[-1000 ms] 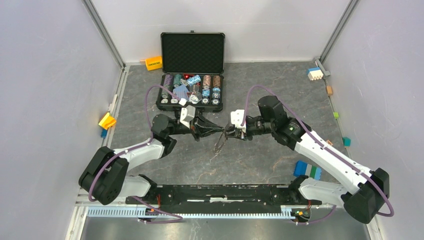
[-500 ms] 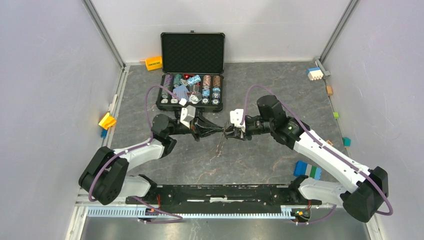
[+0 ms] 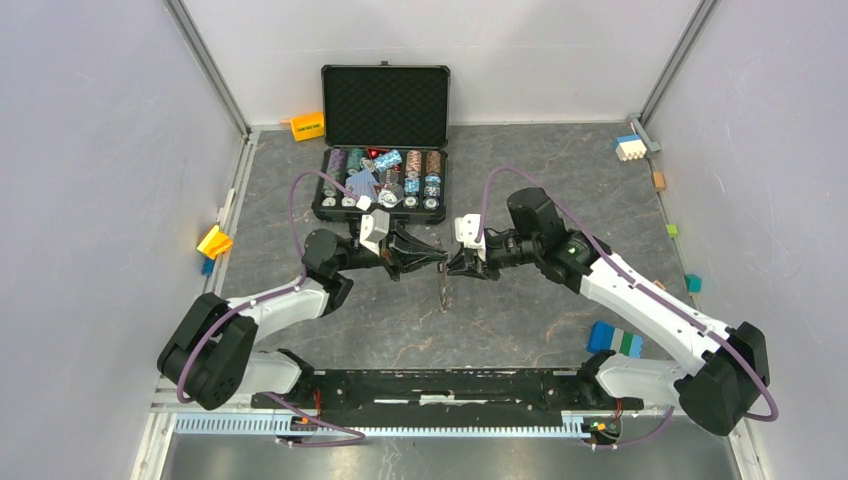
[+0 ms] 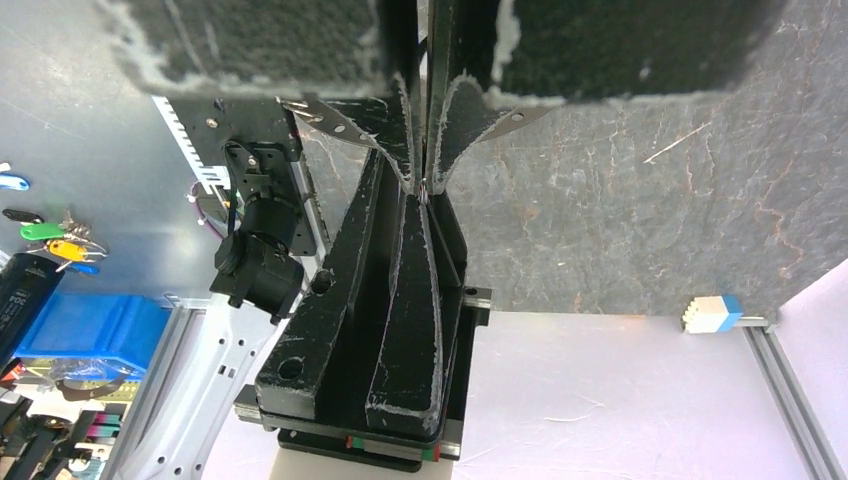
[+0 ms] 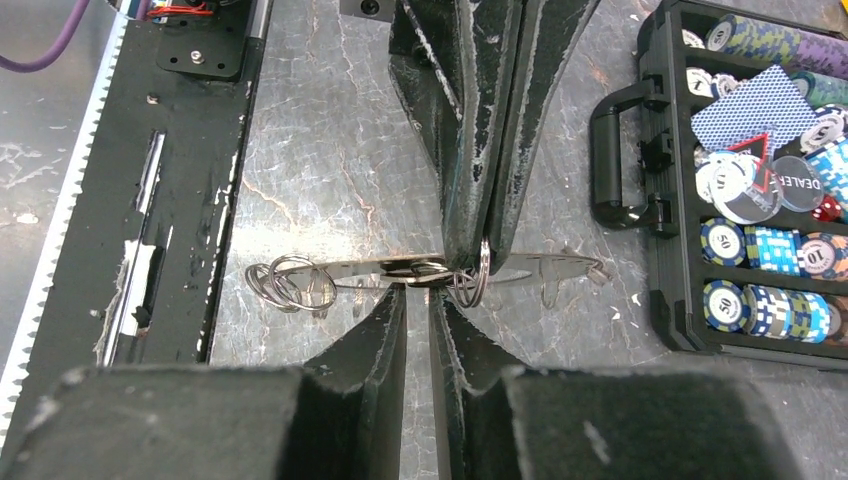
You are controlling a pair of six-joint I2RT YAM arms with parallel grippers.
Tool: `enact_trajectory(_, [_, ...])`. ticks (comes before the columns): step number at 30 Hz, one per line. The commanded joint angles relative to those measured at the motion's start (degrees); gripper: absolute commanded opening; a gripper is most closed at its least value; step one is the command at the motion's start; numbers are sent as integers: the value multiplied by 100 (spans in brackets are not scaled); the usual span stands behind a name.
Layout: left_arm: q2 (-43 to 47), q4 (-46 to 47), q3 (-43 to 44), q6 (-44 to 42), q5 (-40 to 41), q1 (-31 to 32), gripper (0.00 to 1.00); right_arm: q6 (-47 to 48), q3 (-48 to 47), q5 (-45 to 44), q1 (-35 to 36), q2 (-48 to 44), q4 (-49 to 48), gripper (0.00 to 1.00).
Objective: Put the keys on the keyring
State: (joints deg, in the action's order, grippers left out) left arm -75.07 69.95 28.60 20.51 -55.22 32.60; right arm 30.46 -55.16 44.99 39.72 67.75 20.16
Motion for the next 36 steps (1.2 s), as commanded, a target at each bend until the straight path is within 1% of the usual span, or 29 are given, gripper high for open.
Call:
enact_trajectory(1, [109, 273, -62, 42, 213, 20, 2, 14, -94, -121, -56, -347, -214, 19])
enact_trajectory(9, [97, 222, -51, 22, 275, 21, 2, 90, -4, -254, -195, -791, -217, 24])
enact_trajectory(15, [26, 221, -15, 71, 293, 18, 2, 46, -105, -23, -197, -652, -206, 26])
enact_trajectory(26, [-17, 220, 5, 111, 251, 20, 2, -110, -264, 141, -195, -385, -292, 20])
enact_trajectory(36, [22, 211, -19, 67, 222, 21, 2, -25, -207, -93, -198, -393, -242, 17])
